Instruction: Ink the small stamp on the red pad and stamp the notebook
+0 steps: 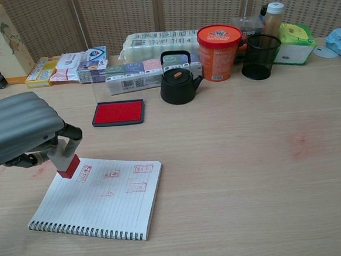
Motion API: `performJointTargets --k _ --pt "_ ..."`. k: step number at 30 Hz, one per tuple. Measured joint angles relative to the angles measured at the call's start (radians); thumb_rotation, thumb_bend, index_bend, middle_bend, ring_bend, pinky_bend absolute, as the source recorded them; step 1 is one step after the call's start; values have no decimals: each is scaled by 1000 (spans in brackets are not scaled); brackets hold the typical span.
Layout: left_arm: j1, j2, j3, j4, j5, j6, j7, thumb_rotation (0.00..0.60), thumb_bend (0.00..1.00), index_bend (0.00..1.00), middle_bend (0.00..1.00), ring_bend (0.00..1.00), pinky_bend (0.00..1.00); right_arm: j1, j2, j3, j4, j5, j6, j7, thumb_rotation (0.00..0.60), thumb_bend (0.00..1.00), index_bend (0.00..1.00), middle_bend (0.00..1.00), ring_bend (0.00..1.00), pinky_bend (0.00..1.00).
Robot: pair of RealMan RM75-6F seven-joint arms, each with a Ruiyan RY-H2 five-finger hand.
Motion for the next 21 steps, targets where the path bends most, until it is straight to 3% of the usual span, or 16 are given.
performJointTargets --k 21 --pt "16 -87 18 67 3 -60 25 600 410 674 1000 1000 1000 -6 7 0 5 -2 11 23 600 126 0 0 0 0"
